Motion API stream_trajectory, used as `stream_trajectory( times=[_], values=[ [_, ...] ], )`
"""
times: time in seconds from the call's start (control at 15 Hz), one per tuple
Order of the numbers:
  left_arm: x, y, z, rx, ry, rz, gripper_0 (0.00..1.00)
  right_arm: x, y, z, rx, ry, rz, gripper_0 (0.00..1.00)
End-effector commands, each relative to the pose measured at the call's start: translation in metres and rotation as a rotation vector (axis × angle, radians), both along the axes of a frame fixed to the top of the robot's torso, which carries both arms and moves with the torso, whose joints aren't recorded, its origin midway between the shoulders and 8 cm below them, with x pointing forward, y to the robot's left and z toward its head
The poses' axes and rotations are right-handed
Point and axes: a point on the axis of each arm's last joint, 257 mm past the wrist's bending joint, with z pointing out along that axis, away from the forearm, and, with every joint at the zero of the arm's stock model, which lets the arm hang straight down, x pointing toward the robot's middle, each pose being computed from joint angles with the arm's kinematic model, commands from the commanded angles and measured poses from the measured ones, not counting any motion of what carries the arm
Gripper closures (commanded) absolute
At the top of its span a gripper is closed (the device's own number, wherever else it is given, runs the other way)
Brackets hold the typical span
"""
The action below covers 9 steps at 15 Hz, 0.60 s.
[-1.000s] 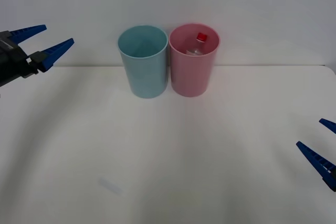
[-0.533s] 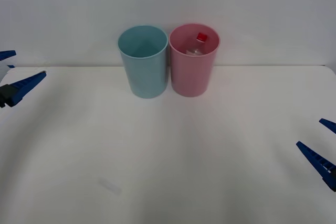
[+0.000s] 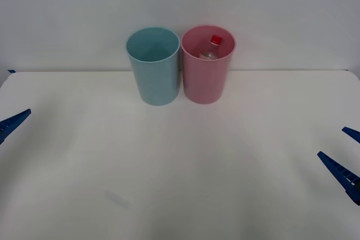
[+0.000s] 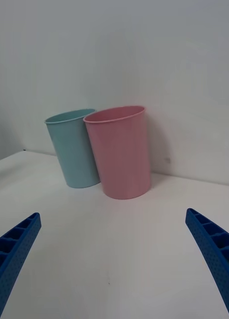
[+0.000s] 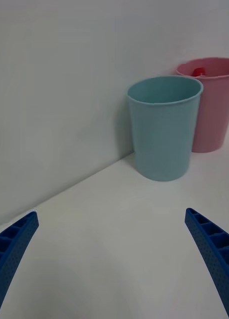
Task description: Grasp the object on the table and drop it into the matching bin: aluminum can to the light blue bin, PET bottle to the pink bin.
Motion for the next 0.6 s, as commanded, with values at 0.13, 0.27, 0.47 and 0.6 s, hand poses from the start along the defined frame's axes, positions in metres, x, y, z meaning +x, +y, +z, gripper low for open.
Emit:
stream_trajectory(
  times=[0.13, 0.27, 0.47, 0.6],
  values=[
    [-0.025, 0.017, -0.009, -0.015, 0.014, 0.011, 0.00, 0.000, 0.000, 0.000, 0.000, 0.000, 0.000, 0.00],
    [-0.044, 0.023, -0.017, -0.025, 0.037, 0.008, 0.00, 0.000, 0.000, 0.000, 0.000, 0.000, 0.000, 0.00],
    [-0.066, 0.028, -0.032, -0.039, 0.076, 0.013, 0.00, 0.000, 0.000, 0.000, 0.000, 0.000, 0.000, 0.00],
    [-0.077, 0.026, -0.040, -0.062, 0.099, 0.009, 0.00, 0.000, 0.000, 0.000, 0.000, 0.000, 0.000, 0.00]
  ],
)
